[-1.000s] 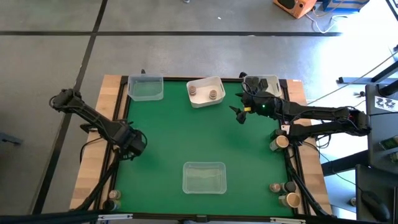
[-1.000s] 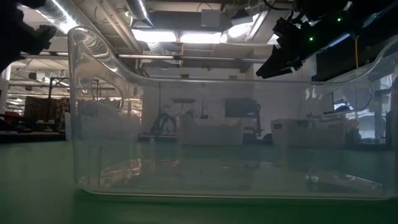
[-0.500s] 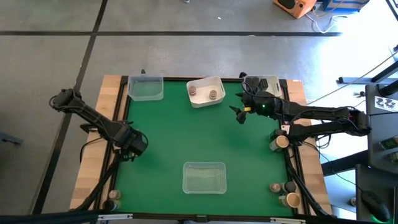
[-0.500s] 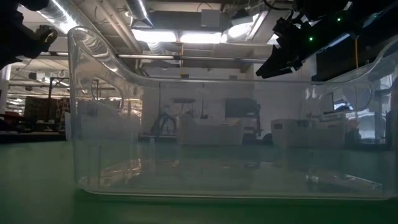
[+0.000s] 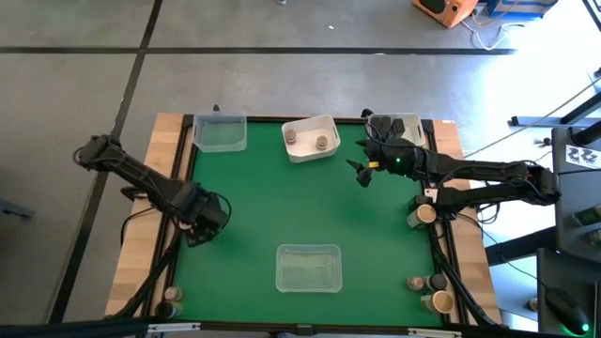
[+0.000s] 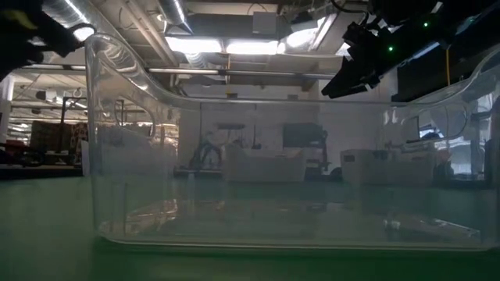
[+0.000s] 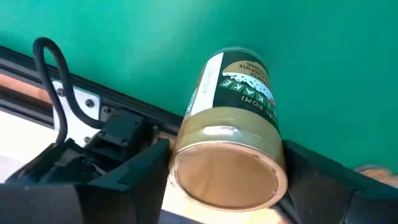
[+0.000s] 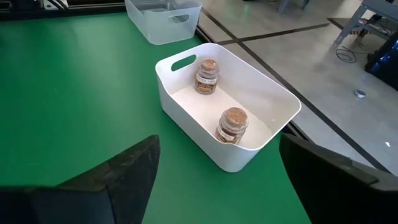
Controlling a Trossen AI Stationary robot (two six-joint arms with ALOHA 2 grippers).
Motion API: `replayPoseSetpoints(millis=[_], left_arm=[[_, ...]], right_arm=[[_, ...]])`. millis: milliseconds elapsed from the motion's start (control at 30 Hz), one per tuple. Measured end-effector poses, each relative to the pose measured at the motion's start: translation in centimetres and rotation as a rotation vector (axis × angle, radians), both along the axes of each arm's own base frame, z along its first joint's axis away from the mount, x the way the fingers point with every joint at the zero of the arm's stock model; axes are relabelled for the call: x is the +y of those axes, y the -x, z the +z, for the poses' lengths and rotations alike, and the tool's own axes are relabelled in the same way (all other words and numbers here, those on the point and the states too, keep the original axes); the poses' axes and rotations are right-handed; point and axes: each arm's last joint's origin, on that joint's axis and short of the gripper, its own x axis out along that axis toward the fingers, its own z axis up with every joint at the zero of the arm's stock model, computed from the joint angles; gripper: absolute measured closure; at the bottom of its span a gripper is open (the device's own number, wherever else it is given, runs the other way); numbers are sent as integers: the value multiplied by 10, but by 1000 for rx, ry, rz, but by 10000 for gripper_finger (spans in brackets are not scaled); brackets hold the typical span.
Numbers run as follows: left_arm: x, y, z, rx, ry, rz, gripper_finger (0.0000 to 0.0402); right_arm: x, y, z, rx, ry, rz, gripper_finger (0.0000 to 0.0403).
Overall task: Sort spices by type
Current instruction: Put the gold seasoning bottle into the top transparent bin
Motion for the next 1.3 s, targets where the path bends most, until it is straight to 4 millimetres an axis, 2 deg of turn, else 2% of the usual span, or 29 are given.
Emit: replayPoseSetpoints(millis=[267,700,1033,1300], left_arm=[[18,-15,20,-105,-45,112,146],[64,-33,58,-268,-176,194,148],[132,-43,84,-267,-392,279,148],[198,-60,87,-196,-476,274,148]], right_arm=[[0,0,0,0,0,0,72],[1,0,0,0,-6,26,72],[1,0,0,4,0,30,72],[1,0,0,11,12,37,72]])
